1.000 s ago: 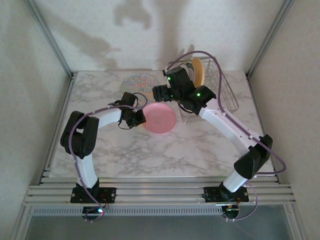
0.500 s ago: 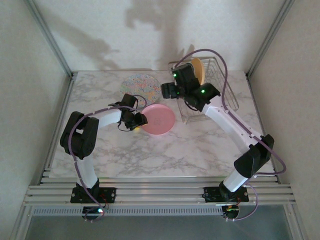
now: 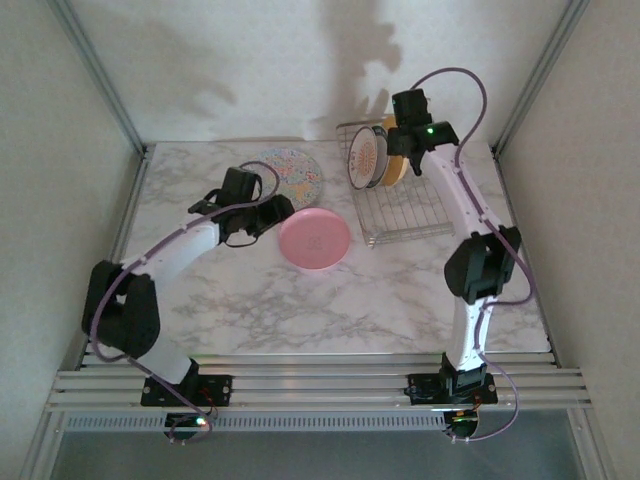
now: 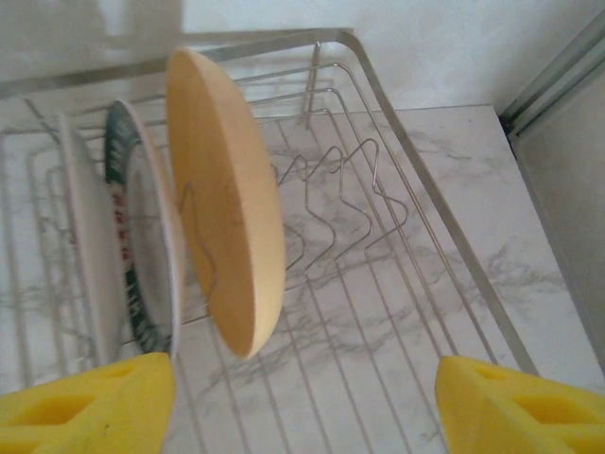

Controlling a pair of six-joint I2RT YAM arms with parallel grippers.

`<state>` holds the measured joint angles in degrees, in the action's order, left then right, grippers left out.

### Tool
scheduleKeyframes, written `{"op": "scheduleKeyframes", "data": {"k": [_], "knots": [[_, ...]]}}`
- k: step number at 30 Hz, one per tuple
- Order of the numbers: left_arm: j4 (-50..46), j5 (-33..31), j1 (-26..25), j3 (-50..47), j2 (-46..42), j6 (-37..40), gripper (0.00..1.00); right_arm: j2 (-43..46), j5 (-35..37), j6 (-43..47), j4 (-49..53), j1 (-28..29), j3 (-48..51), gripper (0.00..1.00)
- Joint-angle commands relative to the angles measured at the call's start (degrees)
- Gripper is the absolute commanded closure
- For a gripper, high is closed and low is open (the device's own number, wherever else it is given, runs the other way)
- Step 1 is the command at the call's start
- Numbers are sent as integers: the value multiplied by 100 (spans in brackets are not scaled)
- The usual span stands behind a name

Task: Unload the plates from the dish rack

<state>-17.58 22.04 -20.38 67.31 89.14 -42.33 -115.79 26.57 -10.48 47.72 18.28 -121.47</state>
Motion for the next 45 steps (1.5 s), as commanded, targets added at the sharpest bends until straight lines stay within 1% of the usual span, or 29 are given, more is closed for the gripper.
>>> {"op": "scheduleKeyframes", "data": {"k": [1,4,7,10,12,17,24,32,45], "knots": [[832,27,-97,99,-579,-531,33,-418,310,336,-110,-1,-403,31],[1502,75,-134,-252,-1044,-926,31,-738,497,449,-332,-40,-556,36],[1979,61,-193,-616,-1487,-1209,30,-971,470,484,-495,-85,-698,42],[2064,14,-203,-817,-1791,-1320,30,-1194,385,521,-520,-123,-919,50],[2021,-12,-199,-873,-1924,-1318,29,-1334,353,521,-479,-130,-1071,54],[1910,-70,-202,-933,-2097,-1293,29,-1605,347,562,-466,-145,-1281,56],[2414,-217,-199,-874,-2496,-1282,29,-1908,417,583,-333,-183,-1695,63],[2525,-251,-194,-756,-2498,-1357,29,-2081,682,571,-298,-191,-1773,69],[2330,-317,-194,-701,-2580,-1314,29,-2299,684,605,-335,-230,-1912,73]]}}
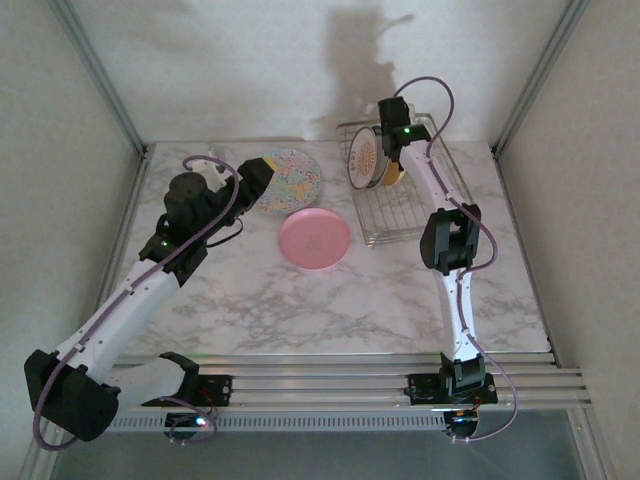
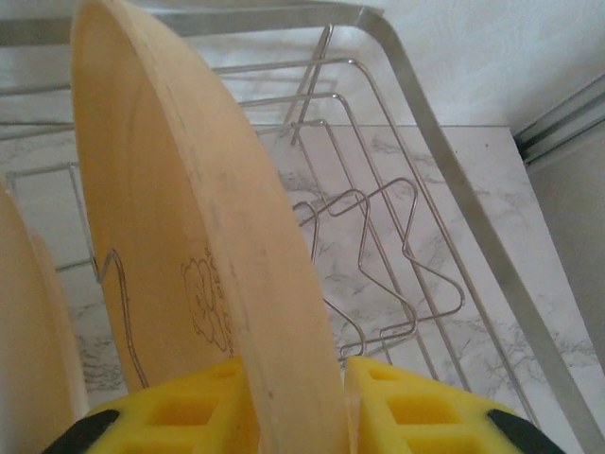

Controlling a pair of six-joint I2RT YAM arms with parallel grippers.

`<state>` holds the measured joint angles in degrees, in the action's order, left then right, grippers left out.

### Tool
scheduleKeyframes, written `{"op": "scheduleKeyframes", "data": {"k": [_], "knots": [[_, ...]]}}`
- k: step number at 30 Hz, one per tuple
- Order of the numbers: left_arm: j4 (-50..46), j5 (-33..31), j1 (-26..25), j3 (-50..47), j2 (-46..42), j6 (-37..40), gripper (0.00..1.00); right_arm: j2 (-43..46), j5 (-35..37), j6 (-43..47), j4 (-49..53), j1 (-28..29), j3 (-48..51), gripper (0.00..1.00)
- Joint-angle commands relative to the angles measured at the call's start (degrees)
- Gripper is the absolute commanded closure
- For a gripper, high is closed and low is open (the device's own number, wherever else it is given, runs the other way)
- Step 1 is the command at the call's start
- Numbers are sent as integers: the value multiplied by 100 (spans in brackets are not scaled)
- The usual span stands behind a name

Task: Unload the plates from the dish rack

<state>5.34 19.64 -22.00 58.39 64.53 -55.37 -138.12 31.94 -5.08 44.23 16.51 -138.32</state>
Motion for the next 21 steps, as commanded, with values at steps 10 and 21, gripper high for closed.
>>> {"op": "scheduleKeyframes", "data": {"k": [10,21], "knots": [[6,-161,-33,243,-274,-8,30,-149,261,9,40,-63,-298,97],[-29,-135,-32,164,-319,-11,30,-101,727,11,-106,57,-388,100]]}}
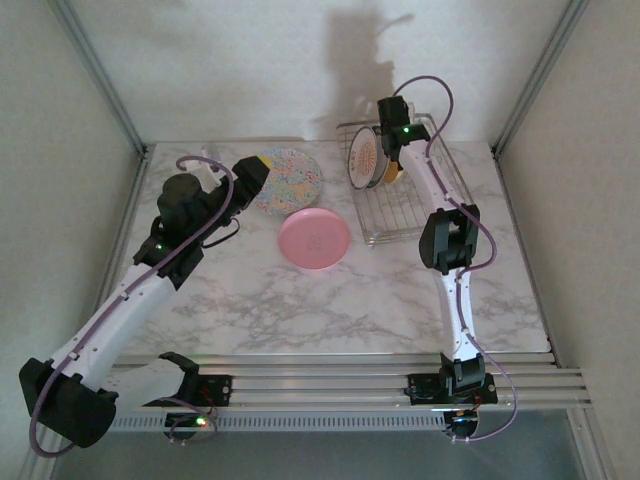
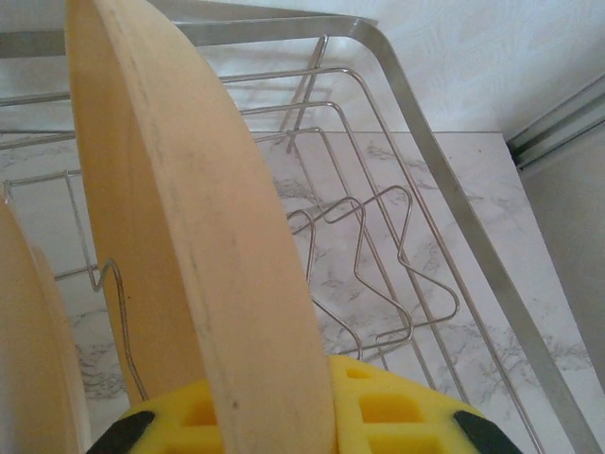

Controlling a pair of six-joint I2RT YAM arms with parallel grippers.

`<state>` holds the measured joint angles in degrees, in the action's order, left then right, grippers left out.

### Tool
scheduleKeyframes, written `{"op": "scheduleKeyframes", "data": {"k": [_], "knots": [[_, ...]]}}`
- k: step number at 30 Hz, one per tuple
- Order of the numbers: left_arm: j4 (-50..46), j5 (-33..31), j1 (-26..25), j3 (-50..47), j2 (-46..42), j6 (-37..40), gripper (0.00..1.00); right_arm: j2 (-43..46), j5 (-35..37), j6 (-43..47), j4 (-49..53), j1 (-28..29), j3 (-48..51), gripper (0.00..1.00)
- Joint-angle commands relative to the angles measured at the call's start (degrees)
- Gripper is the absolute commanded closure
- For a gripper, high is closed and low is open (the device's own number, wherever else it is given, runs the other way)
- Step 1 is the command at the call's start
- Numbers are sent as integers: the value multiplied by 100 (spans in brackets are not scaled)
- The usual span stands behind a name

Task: Unload the plates from the dish rack

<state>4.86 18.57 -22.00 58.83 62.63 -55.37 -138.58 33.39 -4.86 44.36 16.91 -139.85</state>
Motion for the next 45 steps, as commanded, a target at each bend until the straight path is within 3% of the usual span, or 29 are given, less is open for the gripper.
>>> {"op": "scheduleKeyframes", "data": {"k": [1,17,36,45], "knots": [[13,-26,-33,129,-124,-8,29,-48,657,15,-144,43,-245,100],[87,33,-33,163,-78,-8,30,274,2127,458,-353,278,-131,100],[181,169,-30,207,42,17,29,881,2466,800,-643,274,-192,100],[188,300,-33,375,284,38,29,1660,2576,1090,-1058,245,326,100]]}}
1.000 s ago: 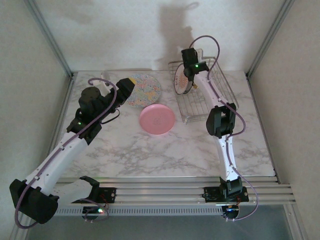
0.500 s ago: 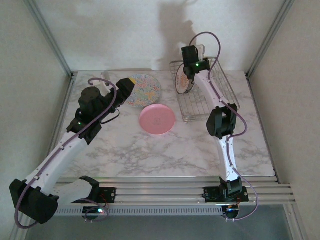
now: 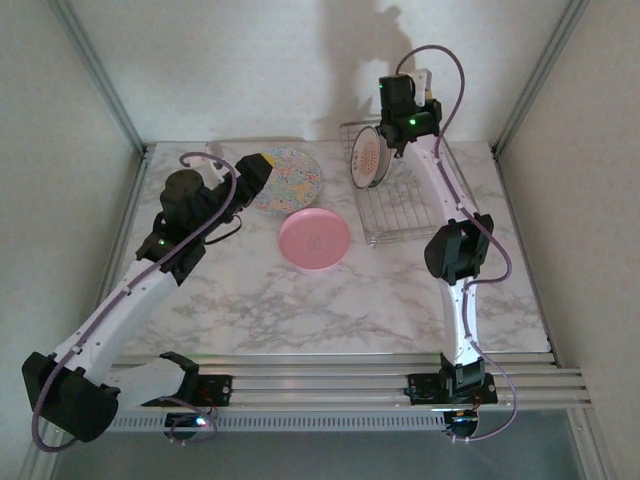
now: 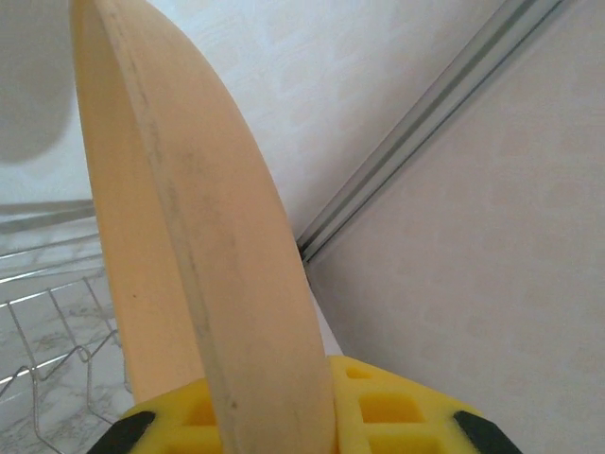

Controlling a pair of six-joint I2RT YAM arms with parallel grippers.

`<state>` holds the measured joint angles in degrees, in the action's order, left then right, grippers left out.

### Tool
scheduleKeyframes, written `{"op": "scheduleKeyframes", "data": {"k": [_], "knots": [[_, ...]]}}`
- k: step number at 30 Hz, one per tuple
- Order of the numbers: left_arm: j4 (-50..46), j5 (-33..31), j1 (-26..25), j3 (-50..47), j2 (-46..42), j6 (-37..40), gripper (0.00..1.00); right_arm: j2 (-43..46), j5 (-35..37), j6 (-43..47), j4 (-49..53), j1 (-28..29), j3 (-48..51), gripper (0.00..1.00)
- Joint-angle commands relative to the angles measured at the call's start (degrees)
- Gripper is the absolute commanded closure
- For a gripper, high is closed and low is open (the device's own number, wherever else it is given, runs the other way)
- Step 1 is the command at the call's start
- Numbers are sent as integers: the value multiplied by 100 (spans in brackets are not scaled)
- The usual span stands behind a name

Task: Unload the plates from the dish rack

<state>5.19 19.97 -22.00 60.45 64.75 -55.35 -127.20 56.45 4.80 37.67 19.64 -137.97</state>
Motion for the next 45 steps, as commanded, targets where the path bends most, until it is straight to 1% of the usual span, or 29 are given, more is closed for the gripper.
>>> {"op": "scheduleKeyframes", "data": {"k": [1,5,8,12,17,22,25,30,36,41,45], "knots": [[113,180,-28,262,129,50,29,635,259,102,-385,-31,226,100],[-86,374,-41,538,474,94,30,1241,157,-155,-271,-47,682,100],[-119,572,-41,722,775,83,30,1685,-65,-695,136,-51,914,100],[-115,881,-83,1038,1297,68,30,2362,-542,-1479,831,-30,1324,100],[-150,1218,-264,1515,1968,118,31,3366,-1555,-2215,1322,-30,2095,100],[-244,1569,-508,2056,2653,197,31,4337,-2809,-2903,1528,-37,2947,100],[-405,1657,-627,2337,2966,308,31,4695,-3578,-3298,1626,-74,3297,100],[-475,1782,-683,2490,3293,380,32,4792,-4671,-3705,1792,-77,3456,100],[-549,1827,-681,2516,3421,455,32,4765,-5561,-3970,1578,-77,3742,100],[-592,1835,-692,2525,3427,488,32,4577,-6094,-4175,1388,-82,3829,100],[-808,1806,-686,2567,3466,580,37,4507,-6335,-4291,1128,-76,3931,100]]}}
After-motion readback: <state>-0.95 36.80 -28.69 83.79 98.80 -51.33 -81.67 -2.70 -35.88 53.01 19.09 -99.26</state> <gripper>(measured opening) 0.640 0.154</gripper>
